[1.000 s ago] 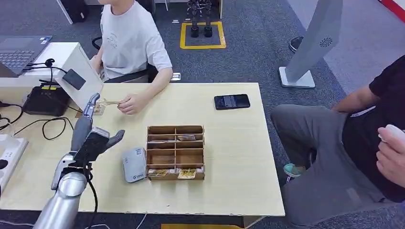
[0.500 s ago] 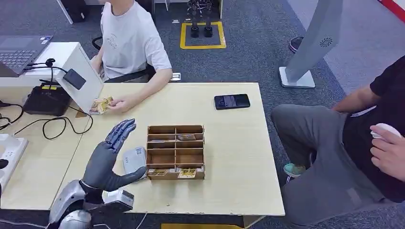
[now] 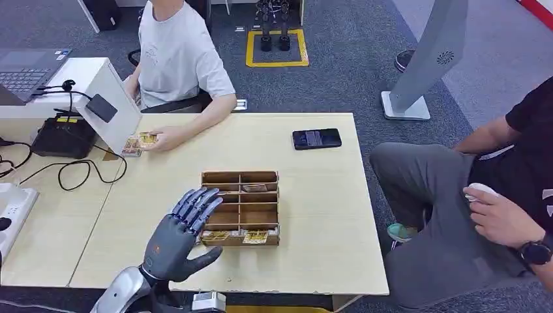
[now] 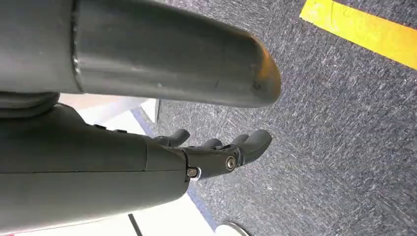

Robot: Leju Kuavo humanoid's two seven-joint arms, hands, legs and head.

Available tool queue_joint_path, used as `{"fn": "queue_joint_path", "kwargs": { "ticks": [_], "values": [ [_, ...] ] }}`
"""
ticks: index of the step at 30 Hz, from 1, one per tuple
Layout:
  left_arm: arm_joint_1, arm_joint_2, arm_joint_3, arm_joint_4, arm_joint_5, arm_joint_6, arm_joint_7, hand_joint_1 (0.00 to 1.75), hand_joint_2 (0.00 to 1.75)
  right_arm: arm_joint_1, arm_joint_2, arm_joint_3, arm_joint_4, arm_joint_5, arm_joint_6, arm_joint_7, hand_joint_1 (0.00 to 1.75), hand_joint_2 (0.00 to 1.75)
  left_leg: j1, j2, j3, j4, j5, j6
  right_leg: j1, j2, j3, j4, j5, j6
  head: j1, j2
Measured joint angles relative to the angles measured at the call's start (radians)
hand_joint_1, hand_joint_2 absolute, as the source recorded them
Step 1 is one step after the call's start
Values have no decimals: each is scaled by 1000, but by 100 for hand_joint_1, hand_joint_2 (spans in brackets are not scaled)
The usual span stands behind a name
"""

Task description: Pass the card to the sensor for recognition and then transmit it.

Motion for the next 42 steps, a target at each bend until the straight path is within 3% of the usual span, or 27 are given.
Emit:
{"fn": "queue_joint_path", "kwargs": {
  "ticks": [6,9,13,15,29,42],
  "values": [
    [0,-6,-28,33,-19,3,16,0,175,0,0,0,0,5,0,1,0,0,0,0,0,0,0,0,0,0,0,0,0,0,0,0],
    [-3,-21,-32,65,-52,20,58,0,175,-1,0,0,0,7,-1,3,0,0,0,0,0,0,0,0,0,0,0,0,0,0,0,0],
    [-8,-45,-38,146,-177,57,162,0,175,-5,0,0,0,14,-5,4,0,0,0,0,0,0,0,0,0,0,0,0,0,0,0,0],
    [-9,-56,-38,181,-179,74,178,0,175,-5,0,0,0,17,-6,6,0,0,0,0,0,0,0,0,0,0,0,0,0,0,0,0],
    [-13,-100,-7,320,-173,69,220,0,175,-6,0,0,0,23,-9,7,0,0,0,0,0,0,0,0,0,0,0,0,0,0,0,0],
    [-13,-132,37,347,-175,75,226,0,175,-6,0,0,0,27,-10,11,0,0,0,0,0,0,0,0,0,0,0,0,0,0,0,0]
  ]
}}
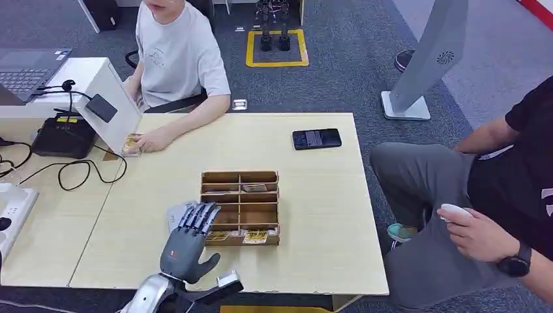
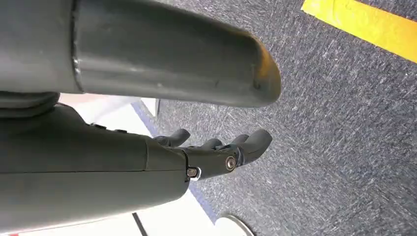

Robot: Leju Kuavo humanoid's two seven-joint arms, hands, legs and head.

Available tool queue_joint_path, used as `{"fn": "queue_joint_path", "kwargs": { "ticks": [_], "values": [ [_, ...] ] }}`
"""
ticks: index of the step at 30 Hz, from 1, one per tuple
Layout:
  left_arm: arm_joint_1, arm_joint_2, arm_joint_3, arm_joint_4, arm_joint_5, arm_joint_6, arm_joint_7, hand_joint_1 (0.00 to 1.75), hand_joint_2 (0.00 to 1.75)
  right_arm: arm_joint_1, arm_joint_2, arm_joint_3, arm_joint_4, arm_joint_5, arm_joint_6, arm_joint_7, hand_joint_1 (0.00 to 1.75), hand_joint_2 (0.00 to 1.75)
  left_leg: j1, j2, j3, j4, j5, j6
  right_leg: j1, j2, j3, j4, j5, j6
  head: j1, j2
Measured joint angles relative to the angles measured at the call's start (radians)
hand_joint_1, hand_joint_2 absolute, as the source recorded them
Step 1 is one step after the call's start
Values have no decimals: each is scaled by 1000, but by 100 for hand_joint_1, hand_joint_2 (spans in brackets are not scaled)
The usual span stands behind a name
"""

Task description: Pass the card to the sensor for recognition and then transmit it.

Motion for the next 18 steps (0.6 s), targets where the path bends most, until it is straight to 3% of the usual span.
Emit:
{"fn": "queue_joint_path", "kwargs": {
  "ticks": [8,18],
  "values": [
    [0,-13,17,7,10,2,-3,0,175,0,0,-1,0,1,-1,1,0,0,0,0,0,0,0,0,0,0,0,0,0,0,0,0],
    [0,-32,32,7,94,15,-58,0,175,0,0,-6,0,3,-1,1,0,0,0,0,0,0,0,0,0,0,0,0,0,0,0,0]
  ]
}}
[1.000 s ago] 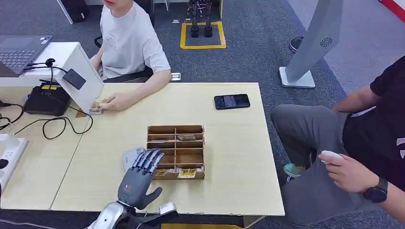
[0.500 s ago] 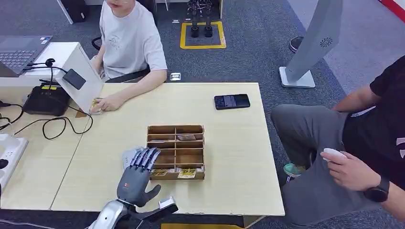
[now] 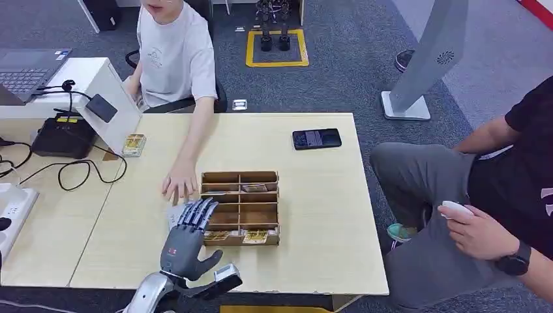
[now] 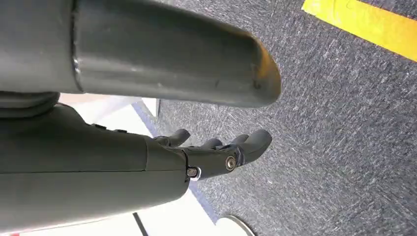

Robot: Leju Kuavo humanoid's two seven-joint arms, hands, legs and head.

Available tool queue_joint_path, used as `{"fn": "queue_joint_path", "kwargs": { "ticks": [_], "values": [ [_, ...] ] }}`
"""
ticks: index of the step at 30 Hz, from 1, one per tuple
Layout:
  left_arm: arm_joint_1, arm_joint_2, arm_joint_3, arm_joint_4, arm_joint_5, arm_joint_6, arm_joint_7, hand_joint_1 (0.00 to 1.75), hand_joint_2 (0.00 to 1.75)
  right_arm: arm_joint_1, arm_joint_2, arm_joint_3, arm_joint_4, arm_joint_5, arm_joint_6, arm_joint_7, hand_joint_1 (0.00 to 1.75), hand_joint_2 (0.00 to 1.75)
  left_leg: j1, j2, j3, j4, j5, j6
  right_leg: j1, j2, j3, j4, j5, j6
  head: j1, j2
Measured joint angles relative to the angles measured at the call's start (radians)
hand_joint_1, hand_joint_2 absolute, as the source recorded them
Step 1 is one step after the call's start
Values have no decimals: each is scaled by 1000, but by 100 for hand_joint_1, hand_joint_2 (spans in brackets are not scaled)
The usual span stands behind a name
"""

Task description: Pass the card to the sensor for recognition and then transmit it.

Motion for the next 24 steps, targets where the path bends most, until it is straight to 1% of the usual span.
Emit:
{"fn": "queue_joint_path", "kwargs": {
  "ticks": [8,9,10,11,12,15,24],
  "values": [
    [0,-4,3,0,11,0,-3,0,175,0,0,0,0,0,0,0,0,0,0,0,0,0,0,0,0,0,0,0,0,0,0,0],
    [0,-4,3,0,11,0,-4,5,175,0,0,0,0,0,0,0,0,0,0,0,0,0,0,0,0,0,0,0,0,0,0,0],
    [0,-4,3,0,11,0,-4,61,175,0,0,0,0,0,0,-2,0,0,0,0,0,0,0,0,0,0,0,0,0,0,0,0],
    [0,-4,3,0,11,-2,-4,61,175,0,0,0,0,1,0,-2,0,0,0,0,0,0,0,0,0,0,0,0,0,0,0,0],
    [1,-4,3,0,13,-7,-4,175,175,0,0,0,0,1,0,-2,0,0,0,0,0,0,0,0,0,0,0,0,0,0,0,0],
    [2,-4,3,0,14,-19,-8,175,175,0,0,0,0,3,0,-2,0,0,0,0,0,0,0,0,0,0,0,0,0,0,0,0],
    [5,-4,3,0,16,-21,-10,175,175,-1,0,0,0,4,0,-2,0,0,0,0,0,0,0,0,0,0,0,0,0,0,0,0]
  ]
}}
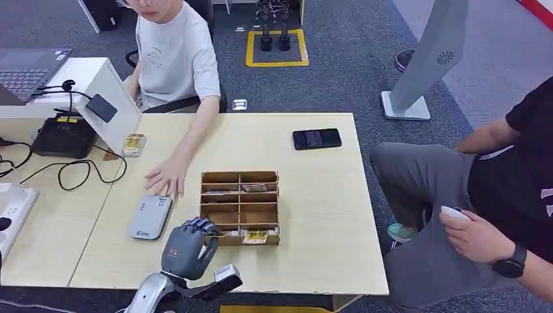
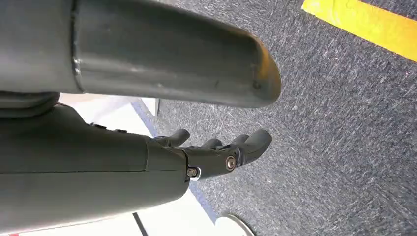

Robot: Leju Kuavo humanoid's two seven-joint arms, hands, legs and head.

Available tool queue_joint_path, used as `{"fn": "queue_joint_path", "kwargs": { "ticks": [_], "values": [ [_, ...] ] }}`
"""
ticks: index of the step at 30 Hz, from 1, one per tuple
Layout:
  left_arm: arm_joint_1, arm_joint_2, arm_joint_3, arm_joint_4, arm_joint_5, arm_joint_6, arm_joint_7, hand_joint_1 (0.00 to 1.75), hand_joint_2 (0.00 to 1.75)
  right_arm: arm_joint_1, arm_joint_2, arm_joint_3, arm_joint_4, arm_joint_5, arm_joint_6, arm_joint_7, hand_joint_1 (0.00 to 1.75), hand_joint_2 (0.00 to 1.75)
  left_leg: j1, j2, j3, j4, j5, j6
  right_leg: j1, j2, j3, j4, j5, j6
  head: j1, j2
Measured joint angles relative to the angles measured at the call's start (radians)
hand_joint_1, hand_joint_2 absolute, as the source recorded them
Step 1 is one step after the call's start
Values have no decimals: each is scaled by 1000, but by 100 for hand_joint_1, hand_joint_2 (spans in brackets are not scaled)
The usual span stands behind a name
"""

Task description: Pass the card to the sensor for recognition and then transmit it.

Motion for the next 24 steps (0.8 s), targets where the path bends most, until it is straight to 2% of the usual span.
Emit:
{"fn": "queue_joint_path", "kwargs": {
  "ticks": [12,14,16,20,24],
  "values": [
    [4,-6,0,0,72,-30,-27,175,175,-1,0,-1,0,0,0,2,0,0,0,0,0,0,0,0,0,0,0,0,0,0,0,0],
    [3,-7,2,-2,191,-99,-77,175,175,-1,0,-1,0,0,0,1,0,0,0,0,0,0,0,0,0,-1,0,0,0,0,0,0],
    [2,1,9,-31,266,-154,-98,175,175,0,0,-2,0,0,2,1,0,0,0,0,0,0,0,0,0,-1,0,0,0,0,0,0],
    [-22,49,36,-131,342,-232,-99,175,175,-1,0,-3,0,0,4,-1,0,0,0,0,0,0,1,-1,0,-1,0,0,0,0,0,0],
    [-125,146,95,-249,484,-332,-108,175,175,-1,0,-13,0,0,10,-11,0,0,1,-1,-2,0,3,-3,2,-2,-2,2,2,-3,0,0]
  ]
}}
